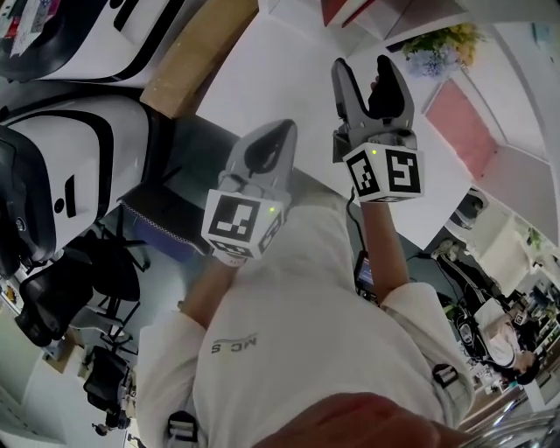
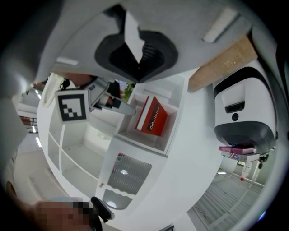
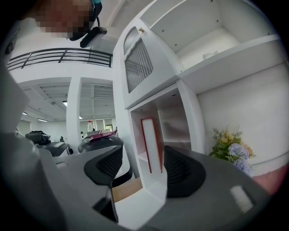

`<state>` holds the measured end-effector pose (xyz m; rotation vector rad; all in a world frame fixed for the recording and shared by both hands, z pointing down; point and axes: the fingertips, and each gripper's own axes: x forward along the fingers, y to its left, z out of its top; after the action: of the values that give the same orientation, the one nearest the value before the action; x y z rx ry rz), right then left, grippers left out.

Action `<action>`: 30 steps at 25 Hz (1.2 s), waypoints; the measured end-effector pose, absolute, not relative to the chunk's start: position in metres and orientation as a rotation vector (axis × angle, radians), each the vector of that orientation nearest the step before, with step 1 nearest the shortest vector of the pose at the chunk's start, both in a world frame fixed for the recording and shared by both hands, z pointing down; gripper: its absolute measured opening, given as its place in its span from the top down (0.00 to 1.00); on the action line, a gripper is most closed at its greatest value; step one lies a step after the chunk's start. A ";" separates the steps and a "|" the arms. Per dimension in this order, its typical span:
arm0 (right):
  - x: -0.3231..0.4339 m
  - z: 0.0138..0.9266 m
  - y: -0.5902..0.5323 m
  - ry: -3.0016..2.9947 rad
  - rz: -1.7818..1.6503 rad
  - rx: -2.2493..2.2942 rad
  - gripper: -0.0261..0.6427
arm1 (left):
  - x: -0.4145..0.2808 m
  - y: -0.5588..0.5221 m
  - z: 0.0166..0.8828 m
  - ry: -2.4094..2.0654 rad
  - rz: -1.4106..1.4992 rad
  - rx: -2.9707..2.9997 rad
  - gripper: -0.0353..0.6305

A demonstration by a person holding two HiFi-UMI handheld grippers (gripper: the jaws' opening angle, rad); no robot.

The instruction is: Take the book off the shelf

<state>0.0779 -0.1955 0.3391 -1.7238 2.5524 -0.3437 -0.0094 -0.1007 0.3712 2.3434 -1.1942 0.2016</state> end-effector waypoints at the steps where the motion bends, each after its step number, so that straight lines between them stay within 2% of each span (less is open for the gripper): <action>1: 0.078 0.339 -0.200 2.553 -0.337 -1.721 0.55 | -0.008 -0.102 0.373 -1.195 0.200 2.339 0.95; 17: 0.067 0.354 -0.255 2.576 -0.301 -1.683 0.41 | -0.002 -0.121 0.401 -1.223 0.215 2.275 0.95; 30: 0.065 0.363 -0.297 2.554 -0.268 -1.789 0.43 | 0.002 -0.118 0.416 -1.214 0.244 2.251 0.95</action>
<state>0.0646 -0.2974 0.3631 -1.7887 2.5544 -0.2675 0.0017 -0.1183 0.4158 2.2513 -1.2139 0.2442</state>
